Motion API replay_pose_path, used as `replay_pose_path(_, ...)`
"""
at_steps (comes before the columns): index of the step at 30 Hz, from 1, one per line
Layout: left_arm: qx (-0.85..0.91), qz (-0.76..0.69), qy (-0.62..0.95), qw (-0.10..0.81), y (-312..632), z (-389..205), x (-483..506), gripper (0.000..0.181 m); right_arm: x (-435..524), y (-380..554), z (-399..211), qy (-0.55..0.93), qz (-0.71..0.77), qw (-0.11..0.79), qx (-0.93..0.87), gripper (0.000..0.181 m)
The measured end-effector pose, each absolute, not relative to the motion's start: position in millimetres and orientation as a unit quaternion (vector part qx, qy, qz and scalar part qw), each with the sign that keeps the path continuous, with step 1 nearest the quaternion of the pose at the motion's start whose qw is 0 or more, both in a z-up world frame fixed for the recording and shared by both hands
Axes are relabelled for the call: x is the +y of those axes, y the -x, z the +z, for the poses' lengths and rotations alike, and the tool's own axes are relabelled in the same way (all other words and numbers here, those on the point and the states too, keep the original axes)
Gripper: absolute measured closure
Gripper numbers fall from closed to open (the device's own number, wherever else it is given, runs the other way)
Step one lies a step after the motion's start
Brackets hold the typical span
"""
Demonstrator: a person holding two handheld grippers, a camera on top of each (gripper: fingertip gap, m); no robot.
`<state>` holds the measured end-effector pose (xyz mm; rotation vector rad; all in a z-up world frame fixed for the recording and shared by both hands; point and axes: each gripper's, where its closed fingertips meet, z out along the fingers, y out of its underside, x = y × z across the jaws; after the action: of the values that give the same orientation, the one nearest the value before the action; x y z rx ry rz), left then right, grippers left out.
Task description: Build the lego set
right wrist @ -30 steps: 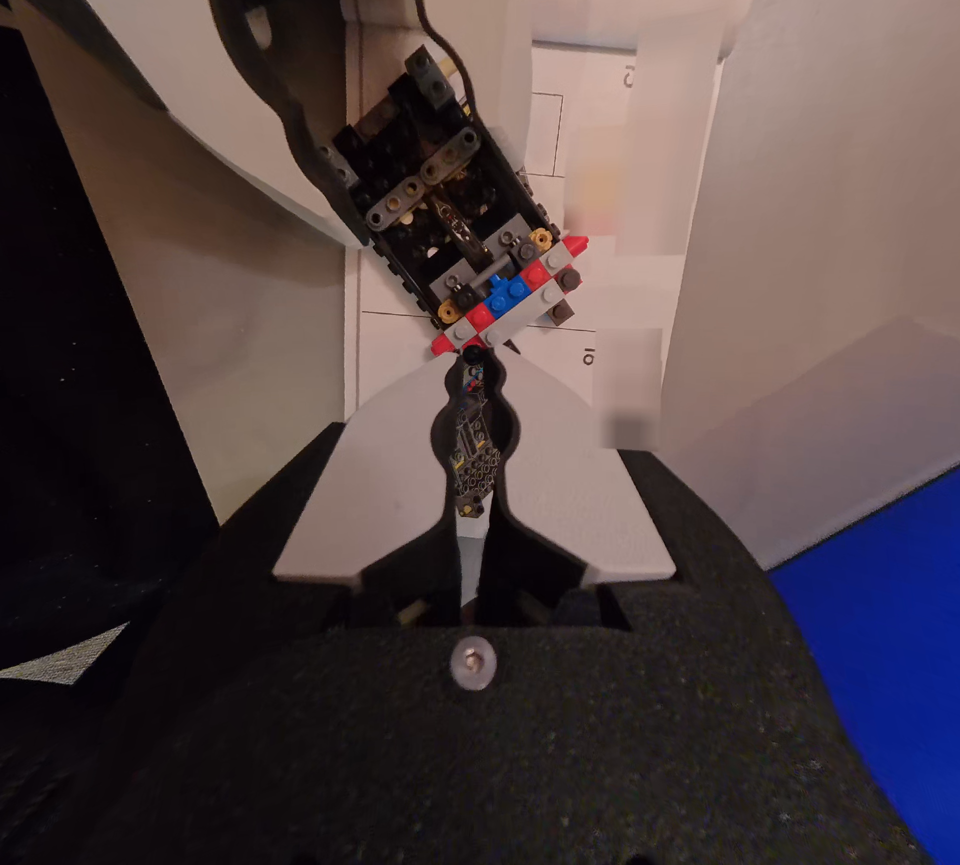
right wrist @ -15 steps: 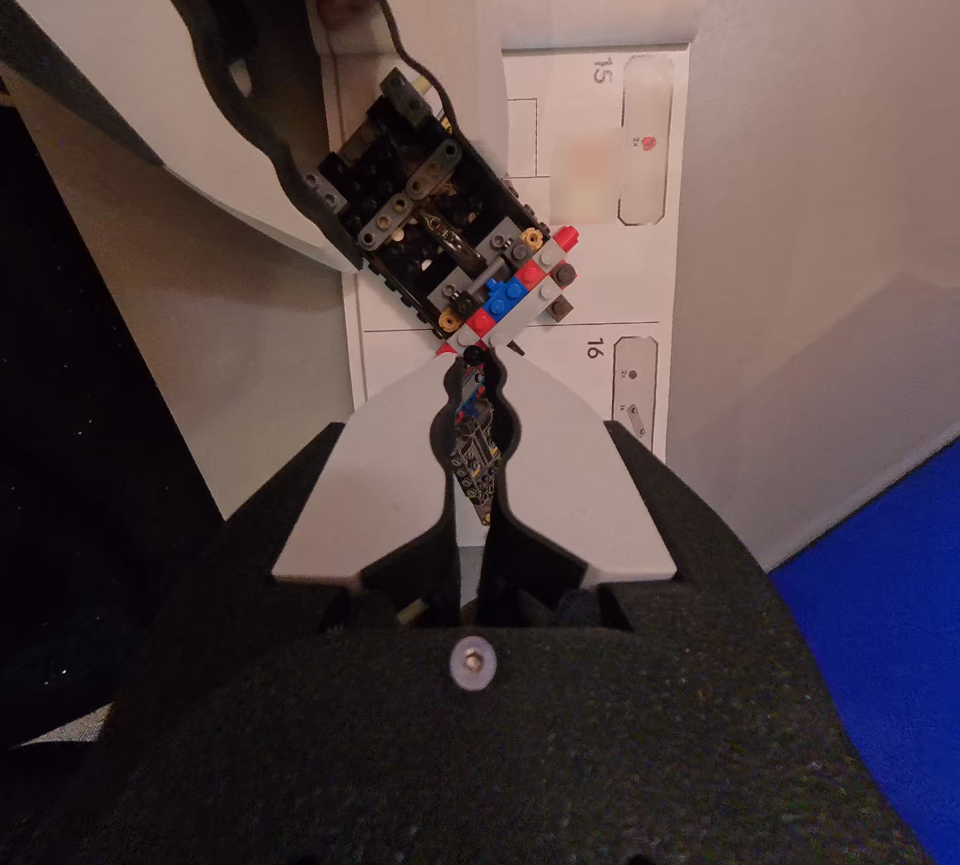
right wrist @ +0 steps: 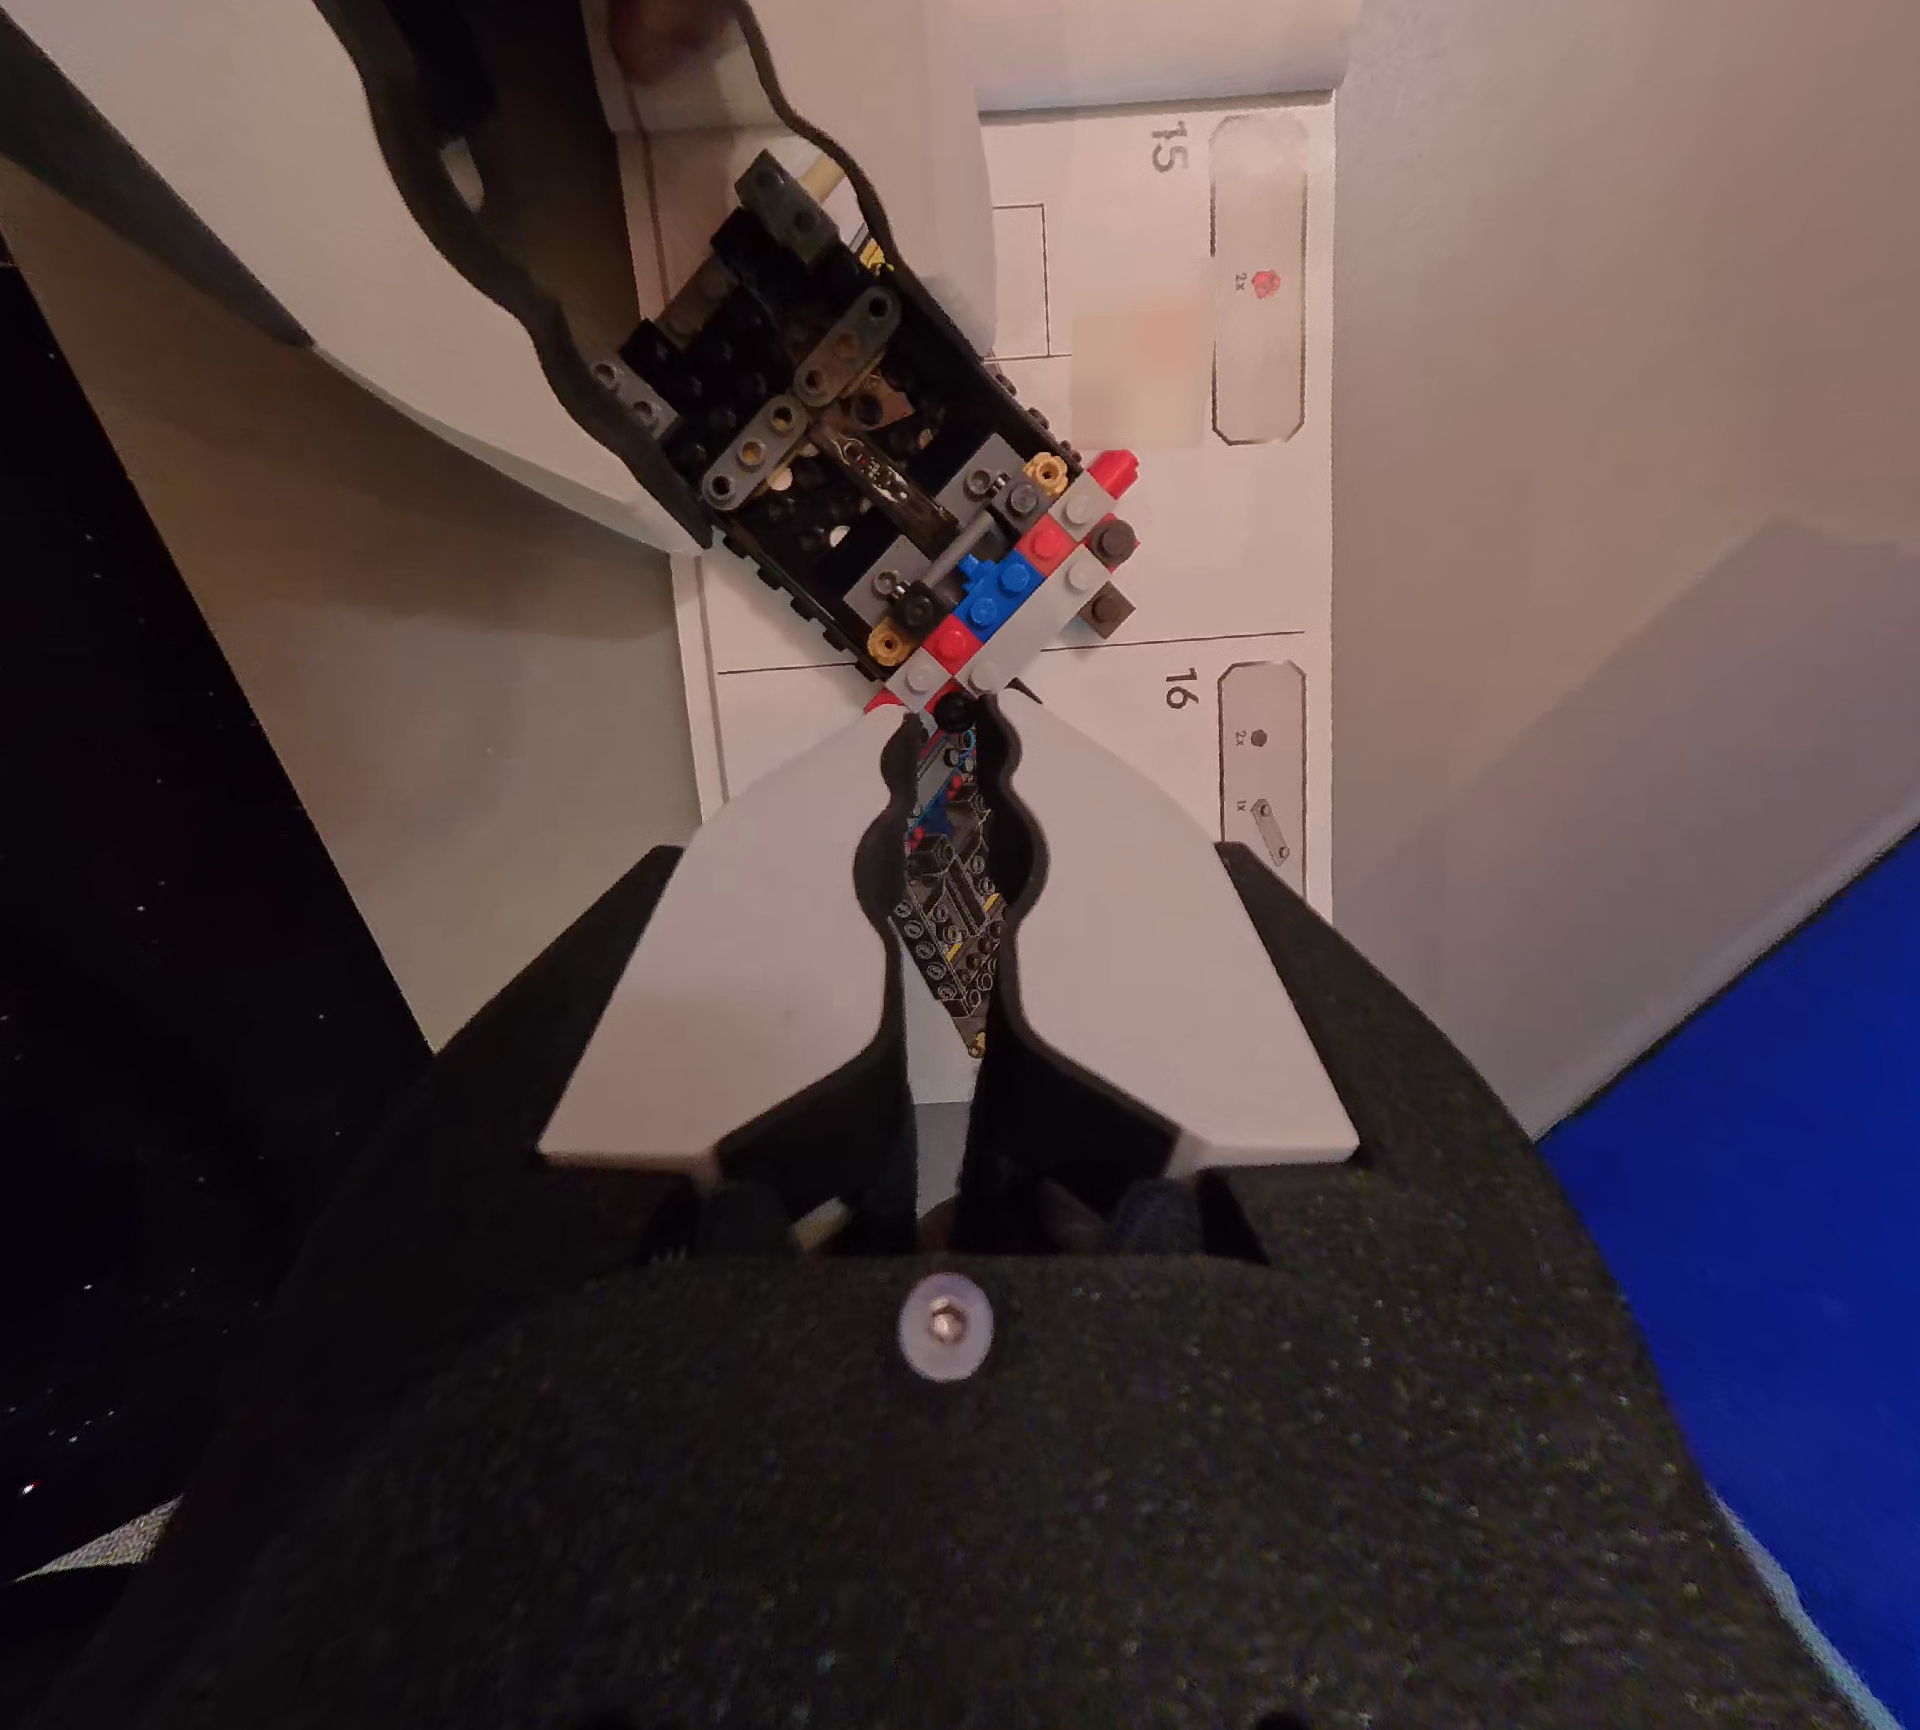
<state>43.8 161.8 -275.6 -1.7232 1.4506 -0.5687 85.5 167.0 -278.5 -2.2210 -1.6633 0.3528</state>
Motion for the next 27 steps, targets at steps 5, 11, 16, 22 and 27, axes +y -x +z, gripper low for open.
replay_pose_path(5, 0.573, -0.225, 0.681, 0.398, -43.7, -275.7, 161.9, 0.128, 166.0, -84.8, -278.6, 0.783, 0.128, 0.173, -0.584, 0.168)
replay_pose_path(11, 0.573, -0.225, 0.681, 0.398, -43.7, -275.6, 161.9, 0.128, 164.8, -84.2, -278.5, 0.784, 0.135, 0.175, -0.58, 0.166)
replay_pose_path(16, 0.573, -0.225, 0.681, 0.398, -43.7, -275.7, 161.9, 0.128, 163.5, -83.4, -278.0, 0.786, 0.14, 0.175, -0.576, 0.165)
replay_pose_path(22, 0.573, -0.225, 0.681, 0.398, -43.7, -275.5, 161.9, 0.128, 163.8, -83.9, -278.5, 0.785, 0.14, 0.176, -0.577, 0.162)
replay_pose_path(27, 0.572, -0.225, 0.681, 0.398, -43.7, -275.6, 162.1, 0.127, 166.0, -86.1, -277.5, 0.787, 0.138, 0.18, -0.574, 0.159)
